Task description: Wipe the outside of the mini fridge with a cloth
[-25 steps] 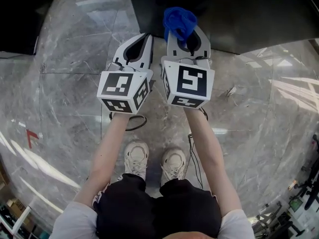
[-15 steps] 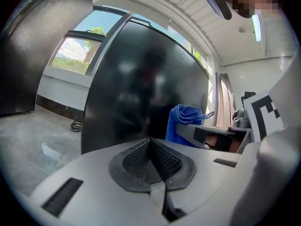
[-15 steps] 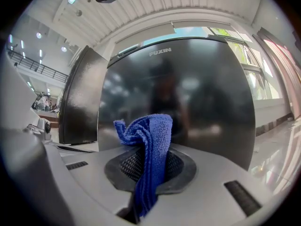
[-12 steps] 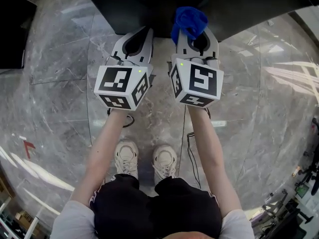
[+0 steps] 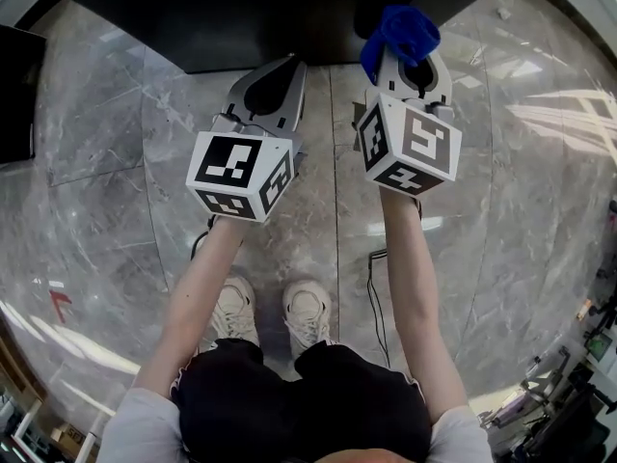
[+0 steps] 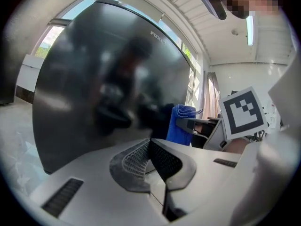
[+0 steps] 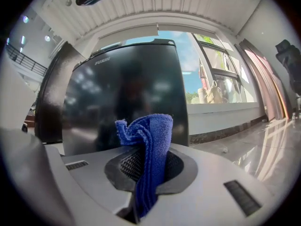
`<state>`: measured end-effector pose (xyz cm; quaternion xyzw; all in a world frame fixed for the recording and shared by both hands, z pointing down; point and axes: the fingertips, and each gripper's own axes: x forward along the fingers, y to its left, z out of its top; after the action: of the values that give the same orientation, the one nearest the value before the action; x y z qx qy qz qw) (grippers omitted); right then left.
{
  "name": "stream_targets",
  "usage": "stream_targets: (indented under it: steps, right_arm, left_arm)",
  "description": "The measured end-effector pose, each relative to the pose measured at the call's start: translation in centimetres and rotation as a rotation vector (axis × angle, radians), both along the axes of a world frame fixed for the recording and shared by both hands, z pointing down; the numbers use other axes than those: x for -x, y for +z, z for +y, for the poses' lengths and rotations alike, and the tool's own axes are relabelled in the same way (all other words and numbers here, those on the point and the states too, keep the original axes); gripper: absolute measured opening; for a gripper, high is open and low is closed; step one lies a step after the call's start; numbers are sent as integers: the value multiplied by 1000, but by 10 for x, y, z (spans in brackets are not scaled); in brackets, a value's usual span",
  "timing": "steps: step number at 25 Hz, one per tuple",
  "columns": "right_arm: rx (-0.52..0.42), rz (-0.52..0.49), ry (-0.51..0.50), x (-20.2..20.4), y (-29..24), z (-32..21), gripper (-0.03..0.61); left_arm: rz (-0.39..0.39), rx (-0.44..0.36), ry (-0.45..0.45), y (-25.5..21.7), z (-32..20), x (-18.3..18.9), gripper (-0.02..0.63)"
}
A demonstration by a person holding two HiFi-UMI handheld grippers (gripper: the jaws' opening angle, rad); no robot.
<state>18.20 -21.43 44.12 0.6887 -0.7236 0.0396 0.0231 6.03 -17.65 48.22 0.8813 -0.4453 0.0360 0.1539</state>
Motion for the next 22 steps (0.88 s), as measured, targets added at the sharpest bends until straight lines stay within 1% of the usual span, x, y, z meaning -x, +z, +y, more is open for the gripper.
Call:
stream_targets:
  steps: [2, 5, 8, 10, 19, 22]
  right_arm:
    - [4, -6, 39, -21, 2, -2, 52]
    - [5, 20, 72, -40, 3, -4, 52]
    - [0, 65, 83, -47, 3, -5, 52]
    - [-2, 73, 93, -52, 2, -5, 52]
    - [3, 60, 149, -71, 3, -7, 52]
    - [9, 39, 167, -76, 5, -7, 52]
  left_arm:
    - [-1, 7, 8, 4, 0, -8, 5]
    - [-1, 19, 15, 11, -1, -15, 5]
    - [3, 29, 17, 16, -3, -17, 5]
    - [6, 35, 16, 18, -4, -17, 5]
    - [4, 34, -3, 18, -6, -4, 5]
    - [2, 33, -16, 18, -7, 2, 5]
